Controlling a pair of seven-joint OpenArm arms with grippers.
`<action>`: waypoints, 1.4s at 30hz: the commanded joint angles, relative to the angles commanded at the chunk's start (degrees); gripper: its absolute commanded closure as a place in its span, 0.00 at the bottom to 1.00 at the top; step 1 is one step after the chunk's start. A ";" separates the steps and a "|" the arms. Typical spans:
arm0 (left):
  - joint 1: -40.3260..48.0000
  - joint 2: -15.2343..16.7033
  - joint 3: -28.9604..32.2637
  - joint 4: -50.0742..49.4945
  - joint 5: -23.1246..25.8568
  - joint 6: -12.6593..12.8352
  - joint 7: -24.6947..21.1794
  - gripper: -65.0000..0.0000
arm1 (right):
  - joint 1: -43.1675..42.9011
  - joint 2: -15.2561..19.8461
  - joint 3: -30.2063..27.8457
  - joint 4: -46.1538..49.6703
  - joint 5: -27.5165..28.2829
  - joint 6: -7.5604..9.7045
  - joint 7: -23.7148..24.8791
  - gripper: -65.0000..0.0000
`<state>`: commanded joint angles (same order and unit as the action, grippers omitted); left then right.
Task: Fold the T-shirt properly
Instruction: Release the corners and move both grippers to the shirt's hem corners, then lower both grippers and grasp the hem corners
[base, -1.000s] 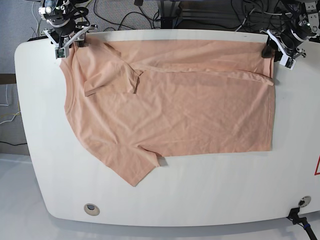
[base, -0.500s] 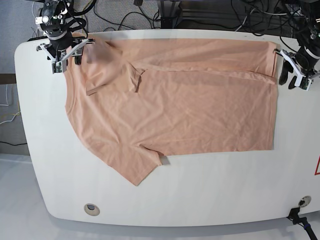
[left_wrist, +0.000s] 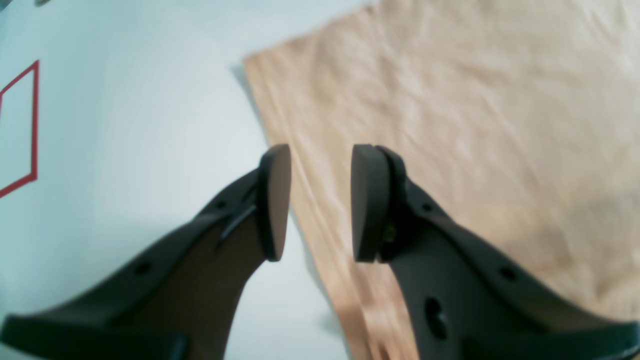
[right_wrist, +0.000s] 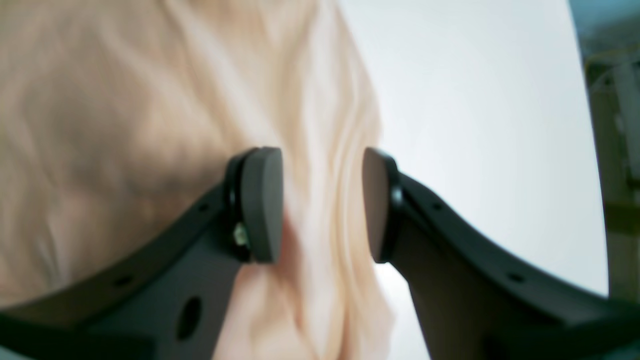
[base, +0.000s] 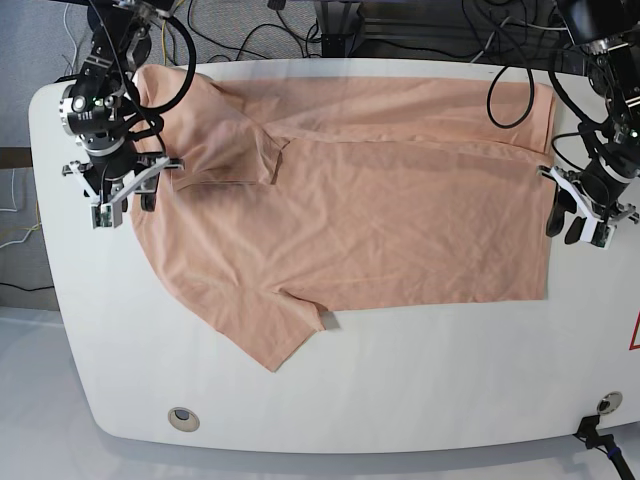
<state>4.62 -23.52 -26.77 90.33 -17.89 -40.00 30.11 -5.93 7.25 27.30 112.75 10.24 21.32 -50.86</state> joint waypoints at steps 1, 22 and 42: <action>-1.93 0.00 0.09 -1.85 0.00 0.00 0.00 0.70 | 1.93 0.53 0.00 -1.58 0.00 0.00 -0.09 0.61; -23.12 -0.26 8.70 -32.18 -0.09 0.00 -4.22 0.70 | 35.96 7.91 -13.01 -58.02 -0.09 -0.09 17.93 0.60; -27.60 -1.67 9.14 -40.62 -0.09 0.00 -7.38 0.26 | 42.81 8.26 -15.03 -77.19 -0.09 -0.09 30.07 0.31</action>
<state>-22.99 -25.19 -17.63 49.71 -17.98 -40.00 22.73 36.88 15.52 12.26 35.56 10.15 21.23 -20.79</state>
